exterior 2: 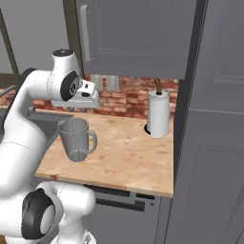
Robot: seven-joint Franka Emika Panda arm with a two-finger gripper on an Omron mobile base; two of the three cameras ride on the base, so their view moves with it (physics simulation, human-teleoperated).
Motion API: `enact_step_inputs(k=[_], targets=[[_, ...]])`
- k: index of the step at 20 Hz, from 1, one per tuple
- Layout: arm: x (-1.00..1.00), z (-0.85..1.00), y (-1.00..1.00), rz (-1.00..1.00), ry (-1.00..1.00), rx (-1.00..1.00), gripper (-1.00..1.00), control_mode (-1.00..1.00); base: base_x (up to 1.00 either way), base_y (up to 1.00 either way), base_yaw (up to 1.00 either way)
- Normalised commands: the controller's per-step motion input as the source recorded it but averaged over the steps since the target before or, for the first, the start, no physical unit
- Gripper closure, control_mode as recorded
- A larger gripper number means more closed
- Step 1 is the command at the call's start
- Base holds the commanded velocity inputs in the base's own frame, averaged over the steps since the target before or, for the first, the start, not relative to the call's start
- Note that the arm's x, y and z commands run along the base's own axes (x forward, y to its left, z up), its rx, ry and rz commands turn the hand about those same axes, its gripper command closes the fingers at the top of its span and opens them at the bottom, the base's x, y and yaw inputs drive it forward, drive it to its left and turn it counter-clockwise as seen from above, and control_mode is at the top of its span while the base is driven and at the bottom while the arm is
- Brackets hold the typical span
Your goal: Turn on the sink faucet and place the jug under the water for a few seconds to fill it up.
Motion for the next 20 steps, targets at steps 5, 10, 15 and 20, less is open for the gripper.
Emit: enact_step_inputs(k=[5, 10, 15, 20], targets=[[-0.08, 0.0, 0.0, 0.0, -0.02, 0.0, -1.0, 1.0, -0.12, 0.0, -0.01], [0.0, 0.0, 0.0, 0.0, 0.0, 0.0, -1.0, 1.0, -0.17, 0.67, -0.05], [0.0, 0.0, 0.0, 0.0, 0.0, 0.0, -1.0, 1.0, 0.0, 1.0, -0.06], [0.0, 0.0, 0.0, 0.0, 0.0, 0.0, -1.0, 1.0, 0.02, 0.58, -0.06]])
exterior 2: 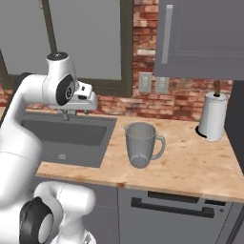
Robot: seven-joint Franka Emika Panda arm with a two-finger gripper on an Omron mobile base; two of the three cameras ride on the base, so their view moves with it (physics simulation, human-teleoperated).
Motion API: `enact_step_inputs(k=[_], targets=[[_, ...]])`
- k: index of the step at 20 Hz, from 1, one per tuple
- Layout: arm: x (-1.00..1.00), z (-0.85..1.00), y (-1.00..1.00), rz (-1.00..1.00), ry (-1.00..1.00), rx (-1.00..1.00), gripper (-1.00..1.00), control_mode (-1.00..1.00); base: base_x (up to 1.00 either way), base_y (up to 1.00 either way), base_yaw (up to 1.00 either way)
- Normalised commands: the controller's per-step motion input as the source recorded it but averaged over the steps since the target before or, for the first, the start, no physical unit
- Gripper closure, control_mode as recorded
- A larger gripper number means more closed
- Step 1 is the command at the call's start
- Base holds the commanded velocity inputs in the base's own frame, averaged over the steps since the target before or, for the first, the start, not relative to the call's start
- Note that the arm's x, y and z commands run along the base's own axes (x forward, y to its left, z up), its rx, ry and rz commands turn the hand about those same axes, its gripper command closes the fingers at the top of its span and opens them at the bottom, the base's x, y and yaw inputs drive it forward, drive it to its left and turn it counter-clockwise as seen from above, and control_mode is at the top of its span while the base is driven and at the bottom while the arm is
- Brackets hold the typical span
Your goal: Turn on the sink faucet and place the jug under the water for a few seconds to fill it up.
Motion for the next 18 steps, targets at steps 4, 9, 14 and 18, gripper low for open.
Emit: enact_step_inputs(k=[4, 9, 14, 18], targets=[[0.0, 0.0, 0.0, 0.0, 0.0, 0.0, -1.0, 1.0, 0.06, -0.05, -0.02], [0.0, 0.0, 0.0, 0.0, 0.0, 0.0, -1.0, 1.0, 0.23, -0.25, 0.0], [0.0, 0.0, 0.0, 0.0, 0.0, 0.0, -1.0, 1.0, 0.19, -0.14, 0.0], [0.0, 0.0, 0.0, 0.0, 0.0, 0.0, -1.0, 1.0, 0.08, -0.01, 0.0]])
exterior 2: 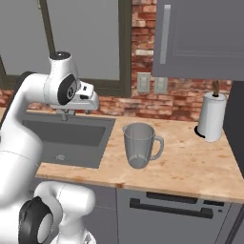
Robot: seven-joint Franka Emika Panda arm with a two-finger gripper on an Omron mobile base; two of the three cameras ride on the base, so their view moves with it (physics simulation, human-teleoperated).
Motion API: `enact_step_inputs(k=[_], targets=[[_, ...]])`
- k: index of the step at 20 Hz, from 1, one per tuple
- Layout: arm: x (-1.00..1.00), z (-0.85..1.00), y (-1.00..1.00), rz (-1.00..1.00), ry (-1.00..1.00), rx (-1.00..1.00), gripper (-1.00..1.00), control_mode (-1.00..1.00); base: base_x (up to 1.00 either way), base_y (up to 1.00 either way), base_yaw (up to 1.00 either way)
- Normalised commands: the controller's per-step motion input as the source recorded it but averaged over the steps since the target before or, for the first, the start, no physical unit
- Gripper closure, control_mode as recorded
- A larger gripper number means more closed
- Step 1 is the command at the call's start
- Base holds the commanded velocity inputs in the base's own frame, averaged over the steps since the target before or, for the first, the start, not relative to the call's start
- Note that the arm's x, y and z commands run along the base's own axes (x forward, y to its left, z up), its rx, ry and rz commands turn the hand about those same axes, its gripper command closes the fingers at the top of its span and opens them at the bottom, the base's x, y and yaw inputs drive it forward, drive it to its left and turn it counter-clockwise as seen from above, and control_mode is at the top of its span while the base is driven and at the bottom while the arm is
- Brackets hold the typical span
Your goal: Turn on the sink faucet and place the jug under the water for a few seconds to fill it up.
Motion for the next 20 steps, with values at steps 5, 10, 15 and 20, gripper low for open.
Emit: enact_step_inputs(k=[5, 10, 15, 20], targets=[[0.0, 0.0, 0.0, 0.0, 0.0, 0.0, -1.0, 1.0, 0.08, 0.0, 0.0], [0.0, 0.0, 0.0, 0.0, 0.0, 0.0, -1.0, 1.0, 0.07, 0.0, 0.0], [0.0, -0.06, 0.0, 0.01, -0.01, 0.0, -1.0, -1.0, 0.0, 0.0, 0.02], [0.14, -0.44, 0.05, 0.1, -0.14, 0.0, -1.0, -1.0, 0.0, 0.0, 0.0]])
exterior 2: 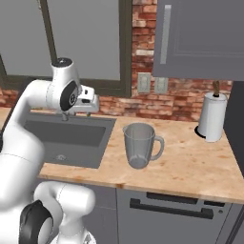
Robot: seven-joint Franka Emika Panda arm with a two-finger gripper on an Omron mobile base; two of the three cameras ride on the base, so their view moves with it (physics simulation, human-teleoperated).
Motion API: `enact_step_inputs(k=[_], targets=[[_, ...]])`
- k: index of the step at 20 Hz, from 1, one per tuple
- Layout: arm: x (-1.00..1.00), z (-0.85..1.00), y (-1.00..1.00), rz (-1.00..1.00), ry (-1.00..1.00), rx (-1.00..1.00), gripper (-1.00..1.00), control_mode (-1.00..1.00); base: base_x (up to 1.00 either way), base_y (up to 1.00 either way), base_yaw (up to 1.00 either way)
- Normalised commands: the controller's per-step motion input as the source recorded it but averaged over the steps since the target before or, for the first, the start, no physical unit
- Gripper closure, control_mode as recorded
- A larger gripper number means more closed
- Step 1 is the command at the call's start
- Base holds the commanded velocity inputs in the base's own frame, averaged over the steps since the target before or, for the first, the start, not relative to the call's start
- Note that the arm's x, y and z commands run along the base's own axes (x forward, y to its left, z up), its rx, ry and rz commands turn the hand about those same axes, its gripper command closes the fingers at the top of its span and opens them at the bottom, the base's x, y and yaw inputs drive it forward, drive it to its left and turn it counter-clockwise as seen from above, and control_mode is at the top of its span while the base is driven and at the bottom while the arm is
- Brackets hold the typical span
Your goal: Turn on the sink faucet and place the jug under the water for a few seconds to fill it up.
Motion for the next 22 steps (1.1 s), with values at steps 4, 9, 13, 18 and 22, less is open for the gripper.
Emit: enact_step_inputs(k=[4, 9, 13, 18, 22], targets=[[0.42, -0.5, 0.27, 0.18, -0.32, 0.01, -1.0, -1.0, 0.0, 0.0, 0.0], [0.6, -0.26, 0.35, 0.21, -0.39, 0.06, -1.0, -1.0, 0.0, 0.0, 0.0], [0.78, 0.0, 0.53, 0.16, -0.23, 0.04, -1.0, -1.0, 0.0, 0.0, 0.0], [0.66, -0.17, 0.37, 0.13, -0.09, 0.01, -1.0, -1.0, 0.0, 0.0, 0.0], [0.95, -0.17, 0.46, 0.06, -0.05, 0.02, -1.0, -1.0, 0.0, 0.0, 0.0]])
